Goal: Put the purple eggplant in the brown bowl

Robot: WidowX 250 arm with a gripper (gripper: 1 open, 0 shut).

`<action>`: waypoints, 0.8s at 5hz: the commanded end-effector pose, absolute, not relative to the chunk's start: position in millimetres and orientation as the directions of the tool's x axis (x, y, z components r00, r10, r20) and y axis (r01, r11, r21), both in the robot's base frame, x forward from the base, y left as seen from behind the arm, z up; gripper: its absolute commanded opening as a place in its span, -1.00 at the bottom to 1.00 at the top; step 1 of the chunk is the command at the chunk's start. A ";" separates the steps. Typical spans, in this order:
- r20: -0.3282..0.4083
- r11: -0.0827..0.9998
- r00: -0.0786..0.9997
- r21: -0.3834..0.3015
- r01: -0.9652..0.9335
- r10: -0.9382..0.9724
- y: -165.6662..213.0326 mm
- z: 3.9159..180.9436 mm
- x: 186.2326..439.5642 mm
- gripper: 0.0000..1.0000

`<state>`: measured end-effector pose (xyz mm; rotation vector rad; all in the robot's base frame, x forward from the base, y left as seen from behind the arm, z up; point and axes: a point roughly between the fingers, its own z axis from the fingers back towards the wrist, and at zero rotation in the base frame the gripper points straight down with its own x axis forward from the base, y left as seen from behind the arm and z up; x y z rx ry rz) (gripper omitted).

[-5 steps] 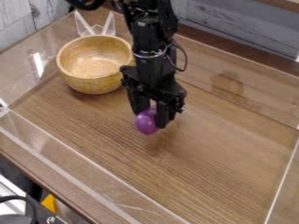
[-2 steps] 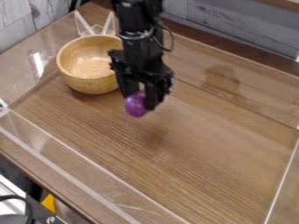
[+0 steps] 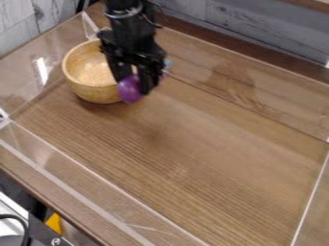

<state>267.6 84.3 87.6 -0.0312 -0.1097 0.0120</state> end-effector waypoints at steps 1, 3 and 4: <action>0.169 1.000 0.985 -0.001 -0.021 0.021 111.0 100.7 278.5 -1.00; 0.170 0.999 0.985 0.017 -0.035 0.032 131.2 96.6 287.2 -1.00; 0.172 0.999 0.985 0.025 -0.031 0.026 138.5 94.2 290.5 -1.00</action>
